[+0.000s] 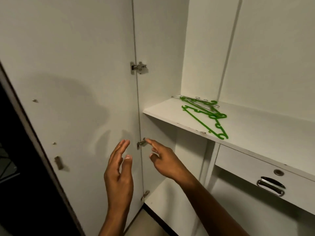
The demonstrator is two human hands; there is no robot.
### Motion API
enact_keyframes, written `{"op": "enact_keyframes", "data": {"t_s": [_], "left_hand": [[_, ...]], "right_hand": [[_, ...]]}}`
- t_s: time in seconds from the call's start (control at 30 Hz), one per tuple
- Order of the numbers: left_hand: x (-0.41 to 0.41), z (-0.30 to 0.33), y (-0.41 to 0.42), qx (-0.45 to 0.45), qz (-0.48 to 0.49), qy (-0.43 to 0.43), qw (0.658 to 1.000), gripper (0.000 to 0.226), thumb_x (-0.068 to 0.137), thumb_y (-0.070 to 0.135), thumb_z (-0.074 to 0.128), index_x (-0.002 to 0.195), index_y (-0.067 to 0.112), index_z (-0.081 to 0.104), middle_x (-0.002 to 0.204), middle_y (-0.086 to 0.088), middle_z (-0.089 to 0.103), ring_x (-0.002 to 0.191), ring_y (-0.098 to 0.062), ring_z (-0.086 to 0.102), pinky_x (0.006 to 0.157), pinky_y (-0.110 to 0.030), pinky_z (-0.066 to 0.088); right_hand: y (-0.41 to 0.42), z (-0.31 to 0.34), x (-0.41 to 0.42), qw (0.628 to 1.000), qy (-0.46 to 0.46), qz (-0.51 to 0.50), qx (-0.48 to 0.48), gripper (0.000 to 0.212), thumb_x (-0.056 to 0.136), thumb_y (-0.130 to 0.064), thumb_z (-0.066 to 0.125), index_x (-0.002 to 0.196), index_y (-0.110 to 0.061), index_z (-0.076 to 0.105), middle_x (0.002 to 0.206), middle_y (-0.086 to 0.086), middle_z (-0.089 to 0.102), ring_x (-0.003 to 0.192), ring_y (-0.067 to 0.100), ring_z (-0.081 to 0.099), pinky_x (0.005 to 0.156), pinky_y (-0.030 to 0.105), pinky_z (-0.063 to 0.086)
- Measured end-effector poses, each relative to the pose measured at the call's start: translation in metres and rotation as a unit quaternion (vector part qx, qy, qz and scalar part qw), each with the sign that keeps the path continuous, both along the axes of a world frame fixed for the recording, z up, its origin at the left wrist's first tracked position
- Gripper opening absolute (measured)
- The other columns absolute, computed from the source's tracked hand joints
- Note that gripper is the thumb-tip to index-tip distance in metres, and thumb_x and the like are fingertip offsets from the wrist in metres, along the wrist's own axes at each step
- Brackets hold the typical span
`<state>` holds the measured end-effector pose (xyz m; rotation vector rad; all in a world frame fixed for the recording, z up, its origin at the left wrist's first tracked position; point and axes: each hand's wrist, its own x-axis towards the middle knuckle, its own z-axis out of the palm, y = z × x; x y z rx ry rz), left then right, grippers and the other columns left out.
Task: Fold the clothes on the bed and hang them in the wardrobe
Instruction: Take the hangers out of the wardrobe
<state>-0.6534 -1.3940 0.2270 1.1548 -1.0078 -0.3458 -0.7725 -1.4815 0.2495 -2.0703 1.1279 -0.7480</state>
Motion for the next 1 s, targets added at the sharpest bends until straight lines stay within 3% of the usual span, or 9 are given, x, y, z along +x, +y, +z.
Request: {"op": "enact_keyframes", "data": {"t_s": [0.17, 0.27, 0.33, 0.5, 0.67, 0.77, 0.87, 1.0], "left_hand": [[-0.037, 0.002, -0.045, 0.015, -0.080, -0.047, 0.996, 0.032, 0.095, 0.033, 0.050, 0.123, 0.038, 0.065, 0.134, 0.022, 0.059, 0.128, 0.008, 0.048, 0.101, -0.016, 0.038], [-0.052, -0.002, -0.091, 0.029, -0.126, -0.092, 0.987, 0.029, 0.099, 0.015, 0.058, 0.119, 0.033, 0.069, 0.124, 0.027, 0.064, 0.123, 0.009, 0.052, 0.101, -0.014, 0.043], [-0.062, -0.004, -0.128, 0.025, -0.154, -0.132, 0.979, 0.027, 0.098, 0.016, 0.058, 0.118, 0.030, 0.071, 0.121, 0.028, 0.065, 0.121, 0.009, 0.054, 0.100, -0.013, 0.043], [-0.085, -0.007, -0.239, 0.017, -0.206, -0.235, 0.950, 0.033, 0.088, 0.029, 0.053, 0.115, 0.034, 0.071, 0.120, 0.029, 0.062, 0.117, 0.014, 0.052, 0.097, -0.003, 0.037], [-0.099, -0.017, -0.354, 0.075, -0.245, -0.350, 0.901, 0.045, 0.088, 0.045, 0.044, 0.122, 0.029, 0.069, 0.127, 0.013, 0.064, 0.122, -0.006, 0.053, 0.099, -0.012, 0.033], [-0.101, -0.022, -0.419, 0.073, -0.258, -0.436, 0.859, 0.062, 0.084, 0.057, 0.033, 0.128, 0.027, 0.065, 0.132, 0.008, 0.062, 0.127, -0.016, 0.052, 0.105, -0.029, 0.038], [-0.105, -0.022, -0.469, 0.107, -0.274, -0.475, 0.829, 0.055, 0.085, 0.047, 0.041, 0.132, 0.026, 0.062, 0.137, 0.006, 0.059, 0.131, -0.017, 0.049, 0.108, -0.032, 0.035], [-0.110, -0.022, -0.519, 0.073, -0.261, -0.458, 0.846, 0.047, 0.083, 0.036, 0.051, 0.124, 0.023, 0.068, 0.129, 0.002, 0.066, 0.124, -0.022, 0.057, 0.103, -0.031, 0.039]], "right_hand": [[-0.033, 0.007, -0.069, 0.995, -0.010, -0.097, -0.032, 0.046, 0.102, -0.019, 0.050, 0.146, -0.030, 0.045, 0.149, -0.005, 0.048, 0.135, 0.015, 0.048, 0.107, 0.025, 0.038], [-0.064, 0.007, -0.104, 0.985, 0.005, -0.163, -0.064, 0.041, 0.100, -0.022, 0.054, 0.141, -0.025, 0.051, 0.144, -0.003, 0.053, 0.131, 0.016, 0.051, 0.107, 0.026, 0.037], [-0.086, 0.003, -0.125, 0.972, 0.031, -0.212, -0.100, 0.038, 0.099, -0.026, 0.055, 0.138, -0.021, 0.055, 0.141, -0.003, 0.055, 0.131, 0.017, 0.050, 0.108, 0.027, 0.035], [-0.151, -0.008, -0.168, 0.907, 0.243, -0.308, -0.150, 0.042, 0.099, -0.036, 0.047, 0.139, -0.022, 0.051, 0.142, 0.000, 0.051, 0.128, 0.025, 0.048, 0.101, 0.037, 0.040], [-0.216, -0.019, -0.175, 0.857, 0.385, -0.335, -0.074, 0.033, 0.101, -0.032, 0.042, 0.130, -0.022, 0.053, 0.132, 0.002, 0.055, 0.117, 0.026, 0.052, 0.092, 0.038, 0.043], [-0.252, -0.026, -0.173, 0.851, 0.397, -0.336, -0.075, 0.030, 0.102, -0.020, 0.040, 0.125, -0.024, 0.057, 0.123, 0.000, 0.060, 0.113, 0.026, 0.052, 0.087, 0.037, 0.044], [-0.280, -0.034, -0.176, 0.857, 0.377, -0.339, -0.089, 0.034, 0.102, -0.017, 0.040, 0.129, -0.027, 0.057, 0.126, -0.003, 0.060, 0.117, 0.024, 0.052, 0.091, 0.039, 0.044], [-0.306, -0.045, -0.186, 0.879, 0.332, -0.323, -0.112, 0.036, 0.103, -0.019, 0.041, 0.133, -0.027, 0.059, 0.133, -0.004, 0.059, 0.122, 0.023, 0.052, 0.098, 0.039, 0.043]]}}
